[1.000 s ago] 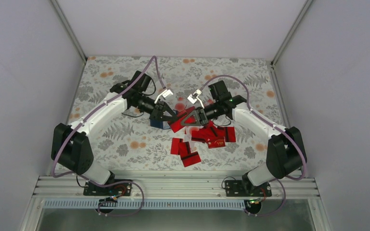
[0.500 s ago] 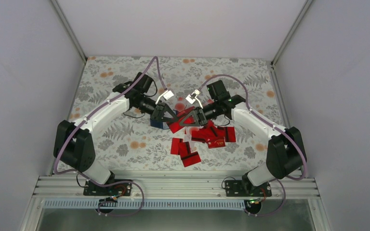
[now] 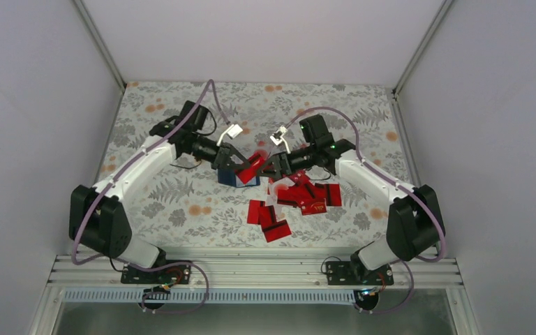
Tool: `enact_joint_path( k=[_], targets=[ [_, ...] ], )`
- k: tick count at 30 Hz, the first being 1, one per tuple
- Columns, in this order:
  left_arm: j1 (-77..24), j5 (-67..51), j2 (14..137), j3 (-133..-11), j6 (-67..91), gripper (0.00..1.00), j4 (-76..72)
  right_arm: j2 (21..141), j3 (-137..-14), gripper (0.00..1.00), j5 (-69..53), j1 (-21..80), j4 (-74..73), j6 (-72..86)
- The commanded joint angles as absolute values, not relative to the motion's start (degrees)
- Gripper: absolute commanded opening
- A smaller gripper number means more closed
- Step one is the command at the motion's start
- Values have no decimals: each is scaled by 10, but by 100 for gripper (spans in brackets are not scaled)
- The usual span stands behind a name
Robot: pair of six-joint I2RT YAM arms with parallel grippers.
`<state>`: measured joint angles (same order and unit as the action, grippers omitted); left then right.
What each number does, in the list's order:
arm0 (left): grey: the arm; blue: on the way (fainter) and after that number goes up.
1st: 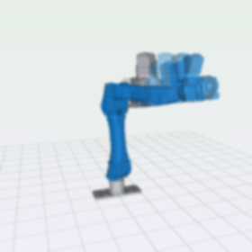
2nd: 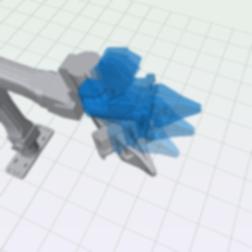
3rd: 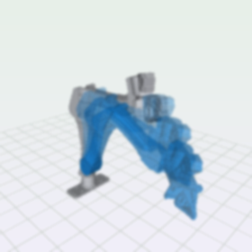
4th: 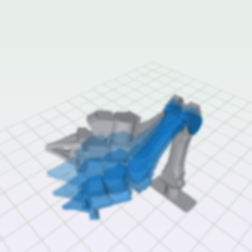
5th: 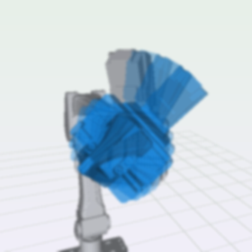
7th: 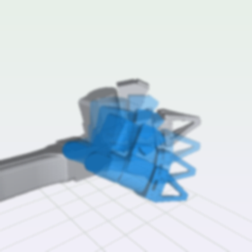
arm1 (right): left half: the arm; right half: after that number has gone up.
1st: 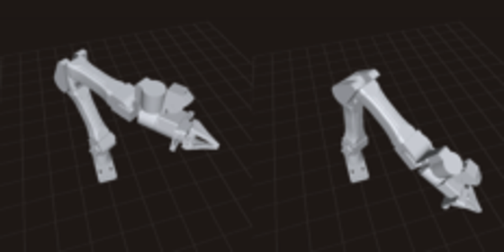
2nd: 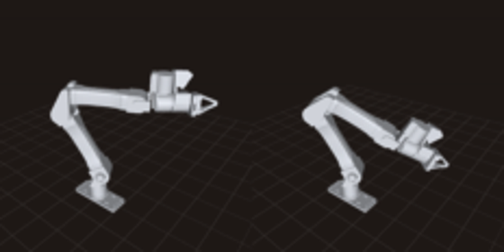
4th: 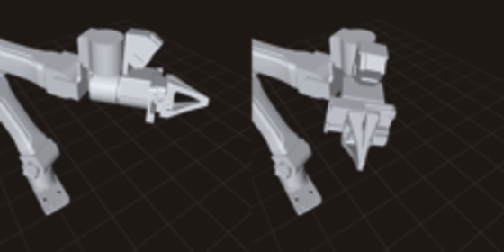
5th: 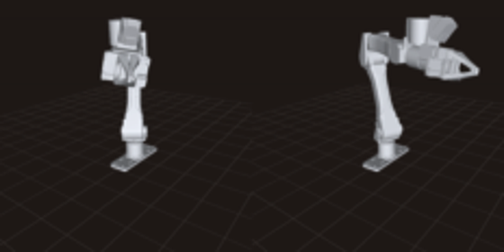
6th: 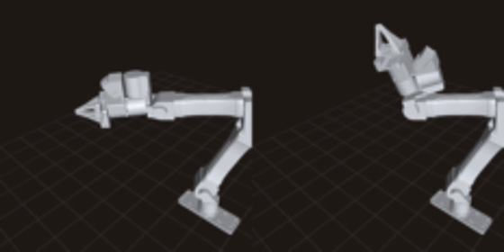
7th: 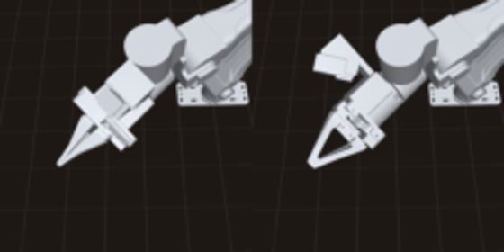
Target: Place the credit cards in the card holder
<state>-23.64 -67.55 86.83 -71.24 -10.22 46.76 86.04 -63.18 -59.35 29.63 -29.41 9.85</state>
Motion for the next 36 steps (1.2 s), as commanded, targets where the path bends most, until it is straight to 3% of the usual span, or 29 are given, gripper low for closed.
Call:
enact_joint_path(
  k=[1, 8, 14, 36],
  targets=[
    [-216, -559, 816, -690, -45, 2, 443, 866, -583, 63, -444, 300, -174, 272],
    [-211, -314, 763, -608, 48, 2, 415, 947, -604, 62, -375, 330, -150, 337],
    [-209, -235, 767, -572, 100, 3, 376, 1021, -646, 62, -372, 343, -159, 351],
    [-207, -148, 868, -562, 127, 2, 358, 1158, -743, 61, -373, 354, -198, 361]
  ],
)
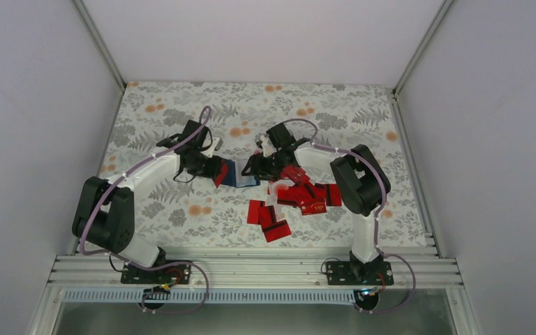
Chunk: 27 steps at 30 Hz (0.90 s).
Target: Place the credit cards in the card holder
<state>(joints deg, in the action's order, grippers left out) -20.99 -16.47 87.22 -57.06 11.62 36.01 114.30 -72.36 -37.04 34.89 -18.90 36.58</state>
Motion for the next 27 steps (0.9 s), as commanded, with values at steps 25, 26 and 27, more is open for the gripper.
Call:
enact_joint_path(
  k=[25, 26, 27],
  targets=[
    [-207, -148, 871, -481, 140, 3, 313, 1138, -783, 59, -335, 356, -280, 311],
    [-207, -150, 872, -480, 139, 2, 312, 1135, -784, 59, -338, 357, -283, 308],
    [-207, -151, 874, -481, 138, 2, 311, 1131, -784, 59, -338, 359, -288, 306]
  ],
)
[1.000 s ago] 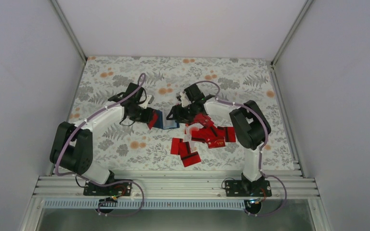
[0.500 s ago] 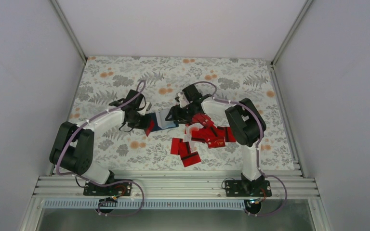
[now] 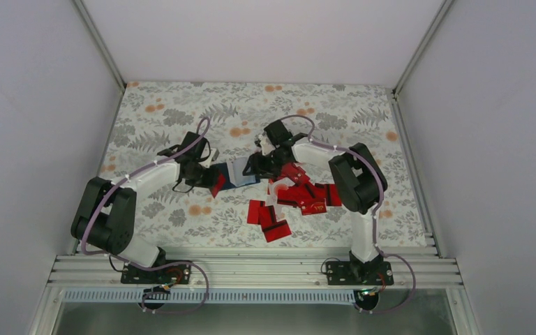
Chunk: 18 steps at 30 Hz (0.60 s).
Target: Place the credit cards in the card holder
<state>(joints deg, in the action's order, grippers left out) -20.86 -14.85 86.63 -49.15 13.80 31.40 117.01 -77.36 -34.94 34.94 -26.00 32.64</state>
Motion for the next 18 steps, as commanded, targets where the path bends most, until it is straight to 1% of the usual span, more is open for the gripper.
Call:
enact_joint_path(
  k=[1, 7, 18],
  targets=[
    [-207, -151, 875, -481, 138, 2, 311, 1127, -782, 59, -336, 360, -291, 304],
    [-207, -157, 880, -481, 135, 2, 306, 1117, -772, 59, -354, 366, -276, 306],
    [-207, -160, 885, -485, 130, 2, 308, 1162, -799, 60, -363, 368, -270, 308]
  ],
)
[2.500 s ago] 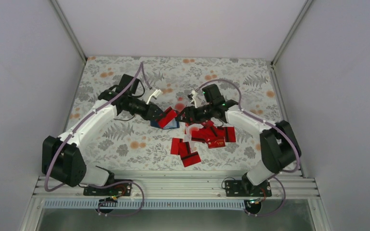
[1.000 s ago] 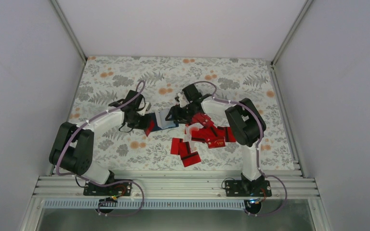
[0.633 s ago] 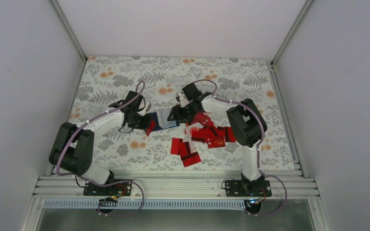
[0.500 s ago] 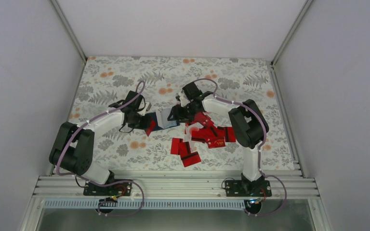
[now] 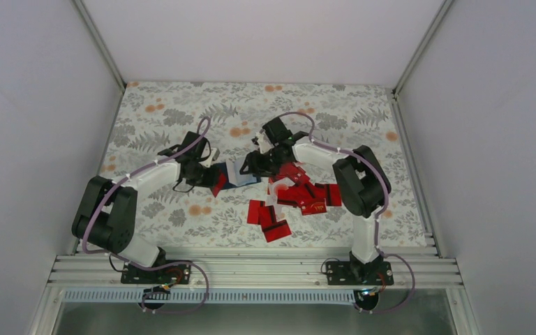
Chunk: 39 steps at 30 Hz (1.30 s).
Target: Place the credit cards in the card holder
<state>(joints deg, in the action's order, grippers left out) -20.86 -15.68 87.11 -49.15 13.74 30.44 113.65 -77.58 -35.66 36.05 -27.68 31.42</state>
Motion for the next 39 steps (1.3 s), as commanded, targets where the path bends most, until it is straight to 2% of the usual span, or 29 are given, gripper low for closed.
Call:
enact_joint_path(
  k=[1, 11, 19, 39],
  targets=[
    [-207, -160, 885, -486, 130, 2, 308, 1168, -801, 60, -365, 368, -269, 308],
    [-207, -164, 889, -489, 129, 2, 306, 1200, -821, 60, -385, 367, -263, 301],
    [-207, -170, 890, -491, 127, 2, 304, 1200, -828, 61, -454, 367, -223, 304],
    [-202, -211, 849, -495, 154, 2, 312, 1284, -926, 60, -543, 380, -197, 293]
  ],
)
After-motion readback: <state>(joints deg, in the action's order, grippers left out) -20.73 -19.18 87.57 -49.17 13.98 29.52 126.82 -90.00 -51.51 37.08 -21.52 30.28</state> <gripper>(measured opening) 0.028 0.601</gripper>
